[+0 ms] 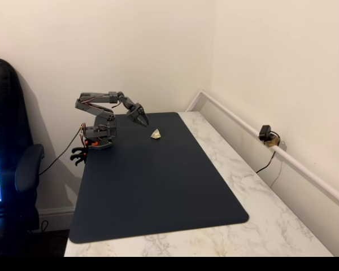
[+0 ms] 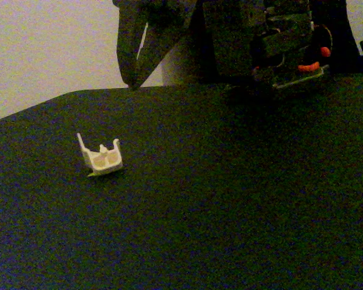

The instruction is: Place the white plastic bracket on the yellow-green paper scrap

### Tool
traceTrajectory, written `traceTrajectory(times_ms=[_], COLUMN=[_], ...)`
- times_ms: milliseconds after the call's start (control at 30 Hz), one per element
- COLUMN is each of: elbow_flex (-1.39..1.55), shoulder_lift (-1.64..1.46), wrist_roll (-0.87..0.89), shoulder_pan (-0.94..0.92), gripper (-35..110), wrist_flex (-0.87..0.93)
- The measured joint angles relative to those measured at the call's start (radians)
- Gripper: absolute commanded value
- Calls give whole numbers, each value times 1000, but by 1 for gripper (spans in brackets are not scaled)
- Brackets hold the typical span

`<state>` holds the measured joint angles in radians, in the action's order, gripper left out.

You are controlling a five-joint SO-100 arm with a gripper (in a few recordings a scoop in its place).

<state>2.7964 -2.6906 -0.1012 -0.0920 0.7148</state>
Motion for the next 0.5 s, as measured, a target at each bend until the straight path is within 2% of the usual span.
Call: traceTrajectory(times_ms=[167, 300, 500], elbow_flex=[117, 238, 252], shoulder_lift=[-216, -520, -580], wrist_roll=[44, 84, 75], shoulder_pan=[0, 2, 2], gripper=[0, 0, 0], wrist_flex=[52, 184, 255])
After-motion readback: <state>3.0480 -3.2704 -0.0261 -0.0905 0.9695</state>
